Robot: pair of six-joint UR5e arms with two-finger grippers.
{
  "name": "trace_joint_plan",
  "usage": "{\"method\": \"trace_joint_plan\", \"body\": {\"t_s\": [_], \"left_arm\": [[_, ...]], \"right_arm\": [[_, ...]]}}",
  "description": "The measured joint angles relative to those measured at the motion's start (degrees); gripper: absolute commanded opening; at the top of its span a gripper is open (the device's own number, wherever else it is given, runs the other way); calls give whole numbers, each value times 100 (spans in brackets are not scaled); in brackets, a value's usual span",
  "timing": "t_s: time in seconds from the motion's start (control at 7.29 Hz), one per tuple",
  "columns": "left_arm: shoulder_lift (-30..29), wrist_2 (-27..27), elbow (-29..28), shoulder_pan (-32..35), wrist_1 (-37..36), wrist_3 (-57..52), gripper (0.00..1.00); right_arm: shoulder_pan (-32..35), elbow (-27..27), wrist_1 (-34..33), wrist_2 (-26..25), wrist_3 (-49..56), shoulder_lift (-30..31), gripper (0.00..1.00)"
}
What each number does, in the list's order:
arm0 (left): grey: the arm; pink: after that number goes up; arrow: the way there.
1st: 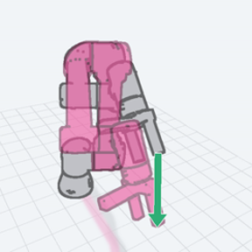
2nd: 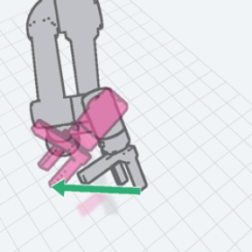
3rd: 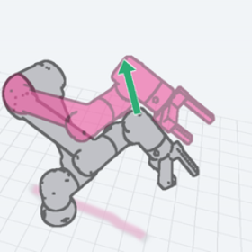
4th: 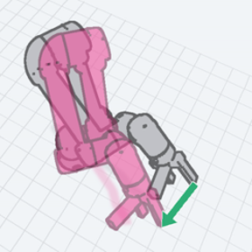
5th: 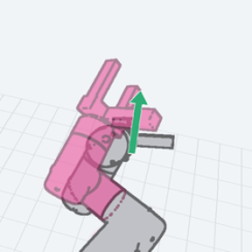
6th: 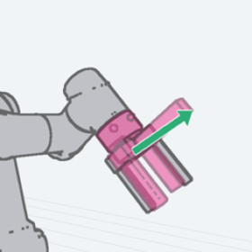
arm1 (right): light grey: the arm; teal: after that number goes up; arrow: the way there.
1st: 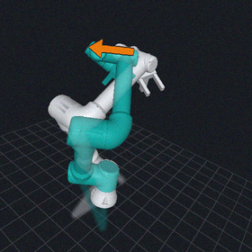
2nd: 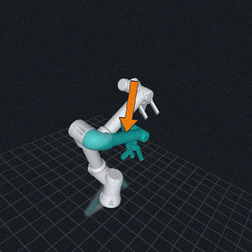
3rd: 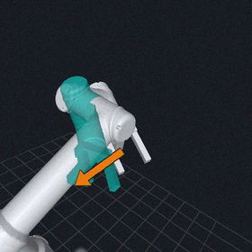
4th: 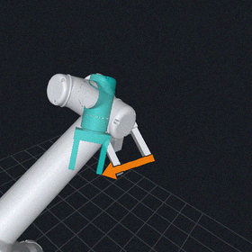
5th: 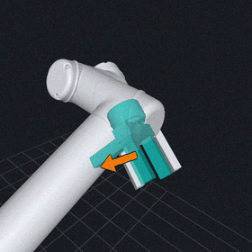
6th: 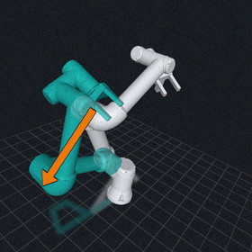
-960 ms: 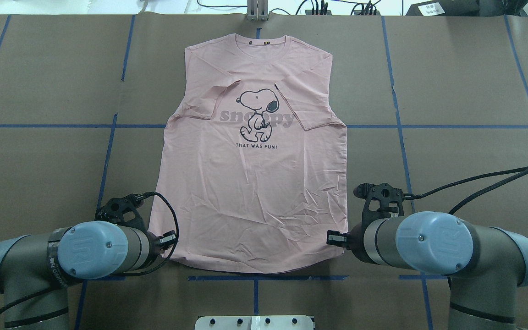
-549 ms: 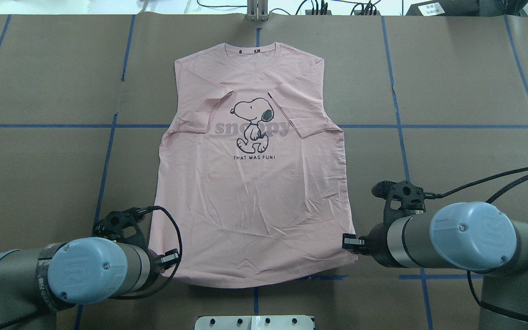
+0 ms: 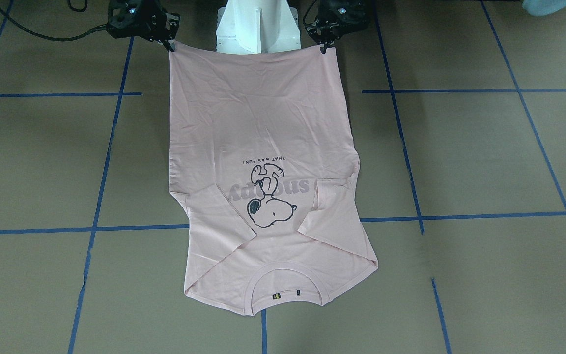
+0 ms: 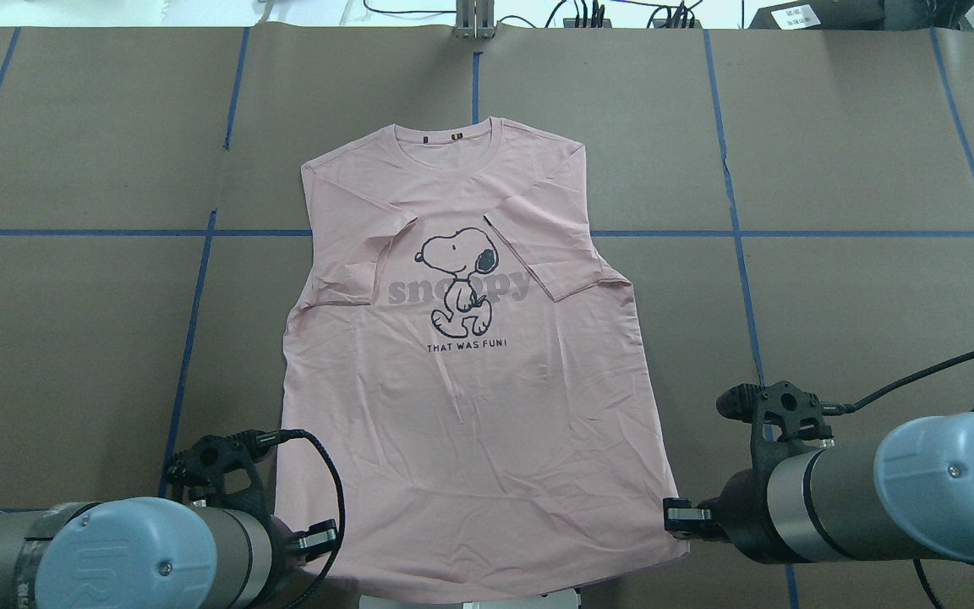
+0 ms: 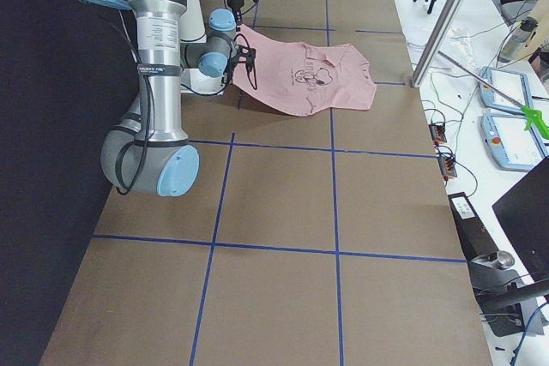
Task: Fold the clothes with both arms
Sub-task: 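Lift the hem with both grippers and fold it toward the collar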
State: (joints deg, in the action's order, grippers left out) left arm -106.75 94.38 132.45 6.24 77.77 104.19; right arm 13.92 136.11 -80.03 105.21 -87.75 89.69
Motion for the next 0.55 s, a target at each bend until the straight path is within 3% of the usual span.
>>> {"method": "trace_joint_plan", "body": {"t_s": [0.27, 0.55], "left_arm": [[-17, 58, 41, 244, -120, -250, 0], [-204, 132, -132, 1042, -128, -740, 0]], "right_arm": [[370, -135, 11, 9, 147, -310, 0], [1153, -583, 29, 37, 587, -854, 0]]}}
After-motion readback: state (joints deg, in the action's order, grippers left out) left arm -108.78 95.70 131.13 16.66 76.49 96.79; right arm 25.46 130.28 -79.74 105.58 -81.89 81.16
